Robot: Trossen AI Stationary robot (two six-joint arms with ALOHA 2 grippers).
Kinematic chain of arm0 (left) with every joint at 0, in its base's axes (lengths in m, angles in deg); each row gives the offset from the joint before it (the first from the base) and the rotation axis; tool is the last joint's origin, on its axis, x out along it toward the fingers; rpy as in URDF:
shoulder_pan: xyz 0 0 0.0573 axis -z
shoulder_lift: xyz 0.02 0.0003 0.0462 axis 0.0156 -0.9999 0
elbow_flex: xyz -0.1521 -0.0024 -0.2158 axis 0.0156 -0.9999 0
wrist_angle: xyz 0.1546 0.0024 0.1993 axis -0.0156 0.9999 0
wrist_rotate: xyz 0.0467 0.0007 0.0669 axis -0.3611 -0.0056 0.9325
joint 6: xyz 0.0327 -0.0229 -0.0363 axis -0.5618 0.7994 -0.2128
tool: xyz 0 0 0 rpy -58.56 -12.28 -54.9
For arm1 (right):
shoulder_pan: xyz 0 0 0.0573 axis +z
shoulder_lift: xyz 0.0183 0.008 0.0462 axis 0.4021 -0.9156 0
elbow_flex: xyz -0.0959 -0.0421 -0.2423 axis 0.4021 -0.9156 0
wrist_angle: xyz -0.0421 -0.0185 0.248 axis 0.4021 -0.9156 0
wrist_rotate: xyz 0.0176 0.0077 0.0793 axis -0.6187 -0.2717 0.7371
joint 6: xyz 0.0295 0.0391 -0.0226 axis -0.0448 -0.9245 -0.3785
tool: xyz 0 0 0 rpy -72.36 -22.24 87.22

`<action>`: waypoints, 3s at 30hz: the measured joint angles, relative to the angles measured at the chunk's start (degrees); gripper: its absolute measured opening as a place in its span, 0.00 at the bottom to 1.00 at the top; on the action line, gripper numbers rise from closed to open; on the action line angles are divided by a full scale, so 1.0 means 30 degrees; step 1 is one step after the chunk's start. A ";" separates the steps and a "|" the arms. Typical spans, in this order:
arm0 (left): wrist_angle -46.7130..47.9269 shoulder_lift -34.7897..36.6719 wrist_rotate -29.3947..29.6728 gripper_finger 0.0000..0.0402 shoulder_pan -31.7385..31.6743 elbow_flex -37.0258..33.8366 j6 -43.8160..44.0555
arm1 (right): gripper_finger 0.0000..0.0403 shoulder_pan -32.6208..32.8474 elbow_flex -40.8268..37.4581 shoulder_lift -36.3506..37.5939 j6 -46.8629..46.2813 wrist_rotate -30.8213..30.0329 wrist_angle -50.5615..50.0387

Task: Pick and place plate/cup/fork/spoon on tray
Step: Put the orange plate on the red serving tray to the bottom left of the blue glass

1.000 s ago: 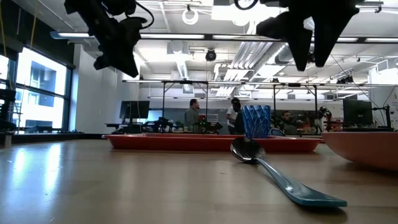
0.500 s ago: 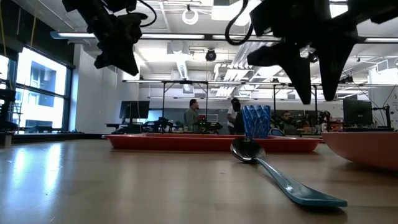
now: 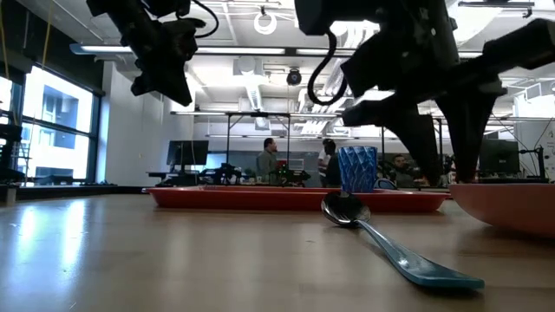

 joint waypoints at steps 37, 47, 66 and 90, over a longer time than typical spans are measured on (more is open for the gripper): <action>0.0093 -0.0003 0.0066 0.10 0.0000 -0.0007 -0.0183 | 0.00 -0.0026 0.0000 -0.1058 -0.1309 0.0068 -0.0805; 0.0102 0.0000 0.0066 0.10 0.0000 -0.0007 -0.0183 | 0.00 -0.1029 -0.0007 0.0450 -0.2982 0.0483 -0.1309; 0.0168 0.0000 0.0146 0.10 -0.0005 -0.0007 -0.1986 | 0.00 -0.3745 -0.0007 0.4501 -0.8726 0.0836 -0.1095; 0.0130 0.0000 0.0146 0.10 -0.0029 -0.0007 -0.6270 | 0.00 -0.9884 -0.0007 0.5590 -1.7614 -0.0634 0.2499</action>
